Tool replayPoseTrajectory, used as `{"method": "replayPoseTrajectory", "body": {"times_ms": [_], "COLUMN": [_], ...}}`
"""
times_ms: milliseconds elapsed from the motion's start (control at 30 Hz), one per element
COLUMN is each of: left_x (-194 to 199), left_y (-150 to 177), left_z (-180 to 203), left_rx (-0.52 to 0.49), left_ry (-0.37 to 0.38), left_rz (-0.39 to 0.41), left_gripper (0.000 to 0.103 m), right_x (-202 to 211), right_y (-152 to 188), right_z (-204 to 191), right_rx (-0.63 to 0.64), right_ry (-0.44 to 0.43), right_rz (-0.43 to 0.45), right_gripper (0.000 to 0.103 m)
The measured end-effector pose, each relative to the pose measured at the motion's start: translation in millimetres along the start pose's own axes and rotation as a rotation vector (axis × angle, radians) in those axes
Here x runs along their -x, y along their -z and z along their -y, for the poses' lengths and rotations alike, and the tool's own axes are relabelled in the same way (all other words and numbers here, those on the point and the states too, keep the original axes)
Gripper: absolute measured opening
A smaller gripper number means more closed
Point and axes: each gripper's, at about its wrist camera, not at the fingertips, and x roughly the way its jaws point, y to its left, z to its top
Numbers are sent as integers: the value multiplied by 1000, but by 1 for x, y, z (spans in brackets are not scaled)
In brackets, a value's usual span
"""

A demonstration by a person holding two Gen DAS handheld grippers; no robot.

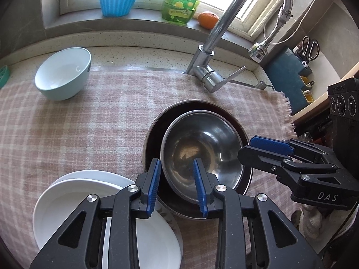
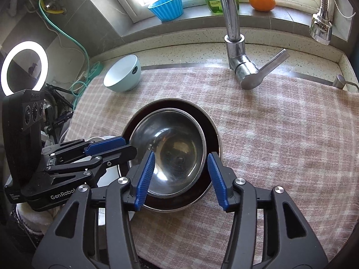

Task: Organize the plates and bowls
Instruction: 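Open the left gripper to release the nested bowl, then move the left gripper to the pale blue bowl rim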

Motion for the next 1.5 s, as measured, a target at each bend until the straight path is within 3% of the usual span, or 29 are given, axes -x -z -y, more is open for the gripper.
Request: {"method": "replayPoseTrajectory", "body": {"times_ms": [67, 100, 133, 267, 300, 600, 933, 1233, 1500], "left_x": [6, 10, 15, 32, 36, 73, 108, 105, 78], "left_y": [-1, -2, -1, -2, -1, 2, -17, -53, -89], "left_z": [2, 2, 2, 1, 0, -39, -122, -179, -206], "left_rx": [-6, -4, 0, 8, 11, 71, 100, 127, 167], "left_ry": [-5, -5, -3, -14, -24, -54, -75, -43, 33], "left_rz": [18, 30, 43, 90, 101, 173, 193, 190, 139], "left_gripper": [30, 33, 42, 71, 73, 73, 73, 73, 73], "right_x": [10, 15, 21, 39, 41, 35, 21, -13, -51], "right_y": [-2, -3, -4, -8, -10, -25, -52, -87, -121], "right_z": [-4, -6, -8, -18, -22, -47, -105, -137, -130], "right_rx": [10, 13, 16, 37, 48, 56, 58, -7, -122], "right_ry": [-19, -30, -42, -97, -97, -95, -54, -61, -84], "right_rz": [24, 42, 65, 136, 142, 164, 232, 220, 155], "right_gripper": [64, 76, 84, 93, 97, 97, 97, 97, 97]}}
